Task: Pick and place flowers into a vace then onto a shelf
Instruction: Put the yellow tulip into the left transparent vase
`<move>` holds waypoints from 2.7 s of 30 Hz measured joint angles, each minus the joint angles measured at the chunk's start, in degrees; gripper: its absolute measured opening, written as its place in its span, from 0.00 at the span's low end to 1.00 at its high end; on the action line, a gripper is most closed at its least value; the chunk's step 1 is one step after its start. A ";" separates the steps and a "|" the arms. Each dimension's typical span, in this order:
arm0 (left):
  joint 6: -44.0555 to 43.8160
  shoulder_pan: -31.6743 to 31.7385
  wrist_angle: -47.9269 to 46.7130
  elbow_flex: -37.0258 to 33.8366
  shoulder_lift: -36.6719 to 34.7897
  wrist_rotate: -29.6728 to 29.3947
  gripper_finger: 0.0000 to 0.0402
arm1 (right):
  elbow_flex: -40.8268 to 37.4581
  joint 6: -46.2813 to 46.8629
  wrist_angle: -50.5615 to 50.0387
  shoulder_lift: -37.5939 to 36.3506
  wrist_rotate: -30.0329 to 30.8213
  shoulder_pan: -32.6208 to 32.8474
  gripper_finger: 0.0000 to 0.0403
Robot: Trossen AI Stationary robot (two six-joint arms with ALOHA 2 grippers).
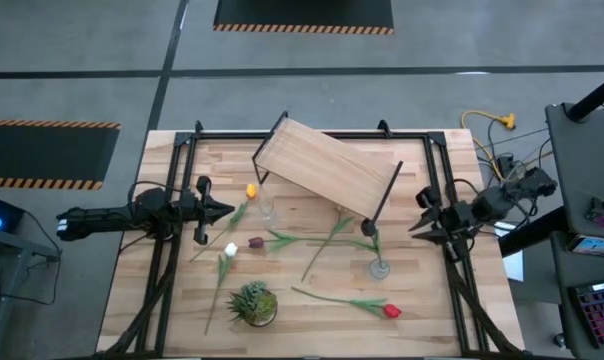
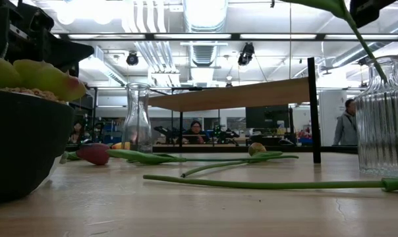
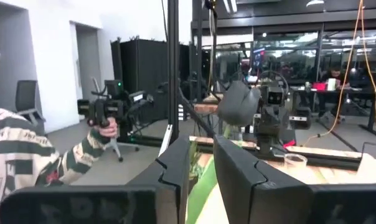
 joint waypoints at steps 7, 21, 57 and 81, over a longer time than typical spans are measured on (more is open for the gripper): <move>0.00 0.01 -0.01 0.00 0.01 -0.02 0.00 | -1.99 -1.97 5.77 5.70 -0.06 -0.46 0.16; -0.01 0.01 0.27 0.00 0.01 -0.04 0.00 | -4.79 0.47 6.29 5.39 -2.90 -11.62 0.16; -0.93 0.01 1.23 0.00 0.01 0.48 0.18 | -13.67 2.33 15.85 5.44 -4.69 -12.80 0.16; -16.22 0.01 2.16 8.56 7.17 -3.34 0.59 | -13.67 -2.54 15.52 5.44 -4.48 -12.80 0.16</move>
